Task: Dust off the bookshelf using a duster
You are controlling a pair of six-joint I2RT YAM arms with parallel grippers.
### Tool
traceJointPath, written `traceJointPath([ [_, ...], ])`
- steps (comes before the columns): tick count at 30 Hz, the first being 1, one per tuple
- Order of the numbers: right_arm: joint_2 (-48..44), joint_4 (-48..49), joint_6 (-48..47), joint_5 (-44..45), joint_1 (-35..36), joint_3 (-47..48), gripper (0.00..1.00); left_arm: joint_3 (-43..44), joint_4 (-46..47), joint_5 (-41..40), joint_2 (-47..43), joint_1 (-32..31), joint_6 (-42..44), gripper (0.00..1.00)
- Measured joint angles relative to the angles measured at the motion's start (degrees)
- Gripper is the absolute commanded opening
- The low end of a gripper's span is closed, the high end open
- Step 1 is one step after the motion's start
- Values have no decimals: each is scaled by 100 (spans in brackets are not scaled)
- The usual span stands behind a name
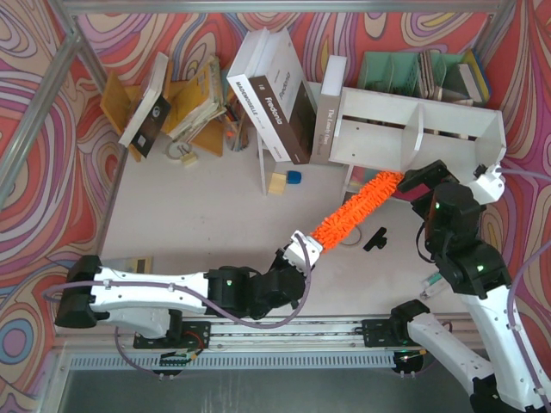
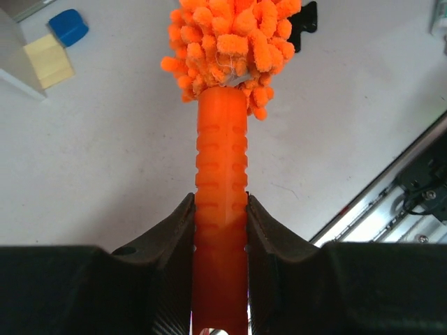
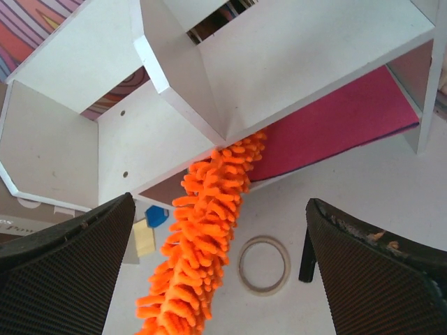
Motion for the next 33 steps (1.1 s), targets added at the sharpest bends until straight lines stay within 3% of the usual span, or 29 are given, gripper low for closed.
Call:
traceJointPath([
  [9,-17,636,-623,68,0,-201,99,-262,-267,-358,-173,487,-463,0],
  [16,-68,708,-638,83,0,-203,99,-238,-433,-315,-192,494,-645,0],
  [33,-24,704,-616,83,0,-236,99,15,323,195,190,245,168,0],
])
